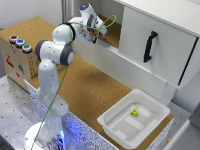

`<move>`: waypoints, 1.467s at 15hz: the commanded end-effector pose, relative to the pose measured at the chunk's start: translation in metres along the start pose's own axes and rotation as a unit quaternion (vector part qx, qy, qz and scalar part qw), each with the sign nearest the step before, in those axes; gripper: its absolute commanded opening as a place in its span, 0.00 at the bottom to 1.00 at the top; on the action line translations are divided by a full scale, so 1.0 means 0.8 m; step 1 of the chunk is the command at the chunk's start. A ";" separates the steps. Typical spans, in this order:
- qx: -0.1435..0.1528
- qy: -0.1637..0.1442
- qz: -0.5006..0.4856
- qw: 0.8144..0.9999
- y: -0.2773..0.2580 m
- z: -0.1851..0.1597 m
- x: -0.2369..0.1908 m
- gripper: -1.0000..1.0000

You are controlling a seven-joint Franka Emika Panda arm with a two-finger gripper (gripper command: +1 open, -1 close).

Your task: Go towards the purple block and lift it

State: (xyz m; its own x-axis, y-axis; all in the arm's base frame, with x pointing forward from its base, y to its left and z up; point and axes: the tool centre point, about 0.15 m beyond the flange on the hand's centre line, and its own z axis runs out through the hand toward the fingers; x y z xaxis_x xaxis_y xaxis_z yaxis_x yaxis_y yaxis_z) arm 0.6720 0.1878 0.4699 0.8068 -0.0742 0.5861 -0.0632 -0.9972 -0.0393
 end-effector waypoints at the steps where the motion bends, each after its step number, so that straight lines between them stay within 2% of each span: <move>1: -0.073 -0.042 -0.002 0.996 -0.020 0.032 0.046 0.00; 4: -0.072 -0.052 0.000 0.996 -0.017 0.042 0.048 0.00; 8: -0.061 -0.030 -0.010 0.998 -0.017 0.031 0.035 0.00; 12: -0.068 0.029 -0.019 0.997 -0.022 -0.039 -0.023 0.00; 14: -0.073 0.041 -0.018 0.996 -0.018 -0.074 -0.061 0.00; 16: -0.074 0.041 -0.014 0.996 -0.010 -0.101 -0.096 0.00; 20: -0.077 0.017 -0.012 0.997 0.019 -0.136 -0.162 0.00; 22: -0.056 0.010 -0.013 0.998 0.035 -0.139 -0.190 0.00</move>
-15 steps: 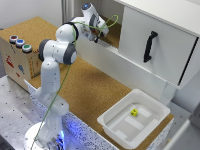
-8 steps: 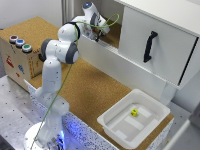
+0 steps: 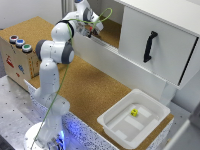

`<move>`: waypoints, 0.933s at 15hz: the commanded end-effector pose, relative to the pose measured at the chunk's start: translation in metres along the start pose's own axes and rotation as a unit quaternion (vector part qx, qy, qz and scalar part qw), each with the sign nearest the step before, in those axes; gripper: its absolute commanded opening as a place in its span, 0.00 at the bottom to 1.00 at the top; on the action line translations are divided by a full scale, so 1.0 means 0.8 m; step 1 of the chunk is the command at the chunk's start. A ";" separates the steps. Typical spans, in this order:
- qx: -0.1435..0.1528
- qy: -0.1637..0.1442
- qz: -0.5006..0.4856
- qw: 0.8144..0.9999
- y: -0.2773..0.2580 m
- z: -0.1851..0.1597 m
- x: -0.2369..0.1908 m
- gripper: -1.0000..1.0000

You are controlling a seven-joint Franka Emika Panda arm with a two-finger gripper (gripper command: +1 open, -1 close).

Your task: Go towards the purple block and lift it

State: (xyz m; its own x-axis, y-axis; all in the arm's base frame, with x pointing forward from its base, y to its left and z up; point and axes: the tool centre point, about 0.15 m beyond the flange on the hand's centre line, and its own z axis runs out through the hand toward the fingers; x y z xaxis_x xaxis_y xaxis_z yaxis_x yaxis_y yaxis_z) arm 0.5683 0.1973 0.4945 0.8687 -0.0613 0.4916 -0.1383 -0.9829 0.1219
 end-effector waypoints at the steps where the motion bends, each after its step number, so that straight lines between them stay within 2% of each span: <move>1: 0.045 0.060 -0.004 0.997 0.048 -0.013 -0.121 0.00; 5: 0.109 0.045 -0.003 0.993 0.108 0.012 -0.160 0.00; 8: 0.140 0.024 -0.026 0.990 0.166 0.033 -0.181 0.00; 12: 0.151 0.017 -0.054 0.987 0.240 0.049 -0.194 0.00; 14: 0.142 0.008 -0.056 0.988 0.272 0.058 -0.199 0.00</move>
State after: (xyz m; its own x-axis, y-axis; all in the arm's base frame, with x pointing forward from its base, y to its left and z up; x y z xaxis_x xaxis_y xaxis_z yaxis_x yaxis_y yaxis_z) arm 0.4457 0.0612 0.4183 0.8831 0.0002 0.4692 -0.0204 -0.9990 0.0389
